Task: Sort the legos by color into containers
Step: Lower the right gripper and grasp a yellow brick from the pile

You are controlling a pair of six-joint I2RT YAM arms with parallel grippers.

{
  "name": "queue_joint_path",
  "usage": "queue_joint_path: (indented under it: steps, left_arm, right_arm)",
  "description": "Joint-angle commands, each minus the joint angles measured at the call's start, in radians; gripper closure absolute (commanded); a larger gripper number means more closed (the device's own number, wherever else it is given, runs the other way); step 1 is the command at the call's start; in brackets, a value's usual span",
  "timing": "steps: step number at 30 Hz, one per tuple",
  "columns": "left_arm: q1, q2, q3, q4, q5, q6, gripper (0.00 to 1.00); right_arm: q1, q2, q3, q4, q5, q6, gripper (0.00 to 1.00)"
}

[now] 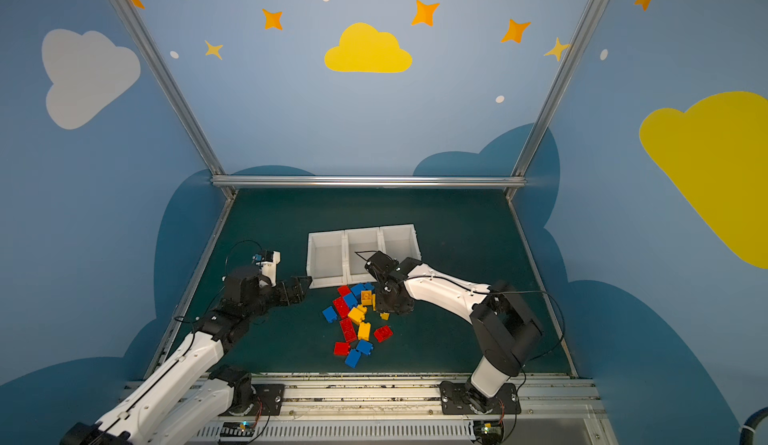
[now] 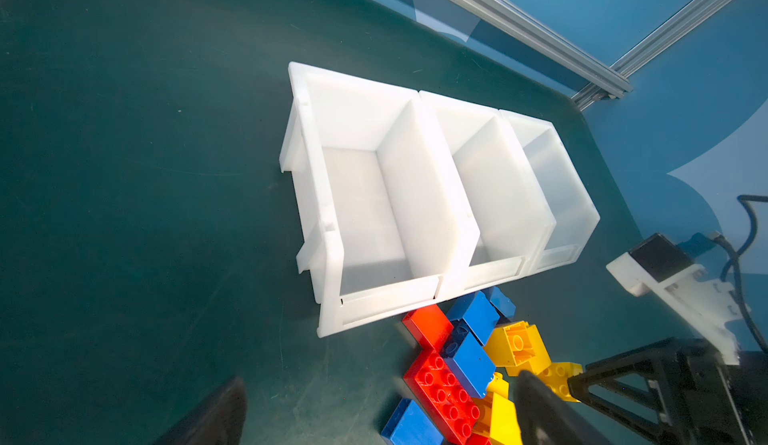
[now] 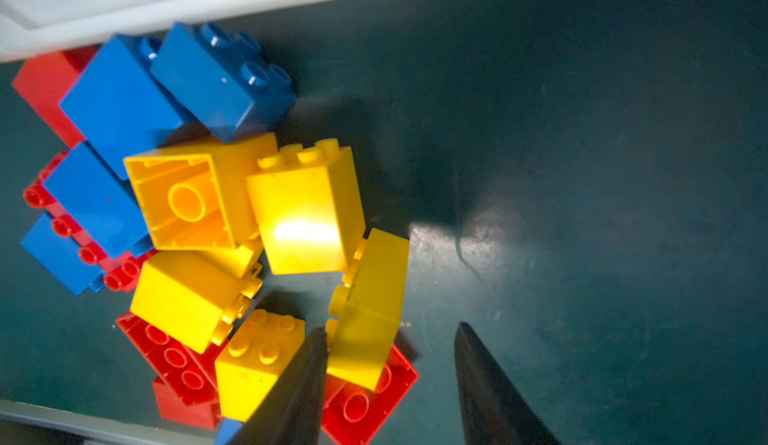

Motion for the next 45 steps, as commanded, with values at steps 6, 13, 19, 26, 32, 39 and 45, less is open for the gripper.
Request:
queue_joint_path:
  steps: [6,13,19,26,32,39,45]
  left_arm:
    - [-0.003,0.002,-0.009,0.014,0.014,-0.007,0.01]
    - [-0.002,0.004,-0.009,0.016,0.015,-0.012,0.01]
    - [-0.003,-0.002,-0.009,0.014,0.018,-0.018,0.01]
    - [-0.003,0.003,-0.007,0.020,0.027,-0.025,0.01]
    - [-0.004,-0.005,-0.006,0.017,0.030,-0.030,0.01]
    - [-0.003,-0.008,-0.010,0.019,0.032,-0.035,0.01]
    - [-0.003,-0.005,-0.012,0.022,0.034,-0.039,0.01]
  right_arm:
    - [0.004,0.052,0.004,-0.003,-0.002,0.011,0.60]
    - [0.006,0.067,0.006,-0.003,-0.002,0.014,0.74]
    - [0.010,0.034,0.006,-0.039,0.016,0.019,0.70]
    - [0.004,0.028,0.011,-0.064,0.031,0.014,0.62]
    - [0.004,0.014,0.016,-0.086,0.048,0.014,0.58]
    - [-0.014,-0.058,-0.009,-0.108,0.069,0.018,0.57]
    - [-0.040,-0.103,-0.030,-0.105,0.050,0.012,0.56]
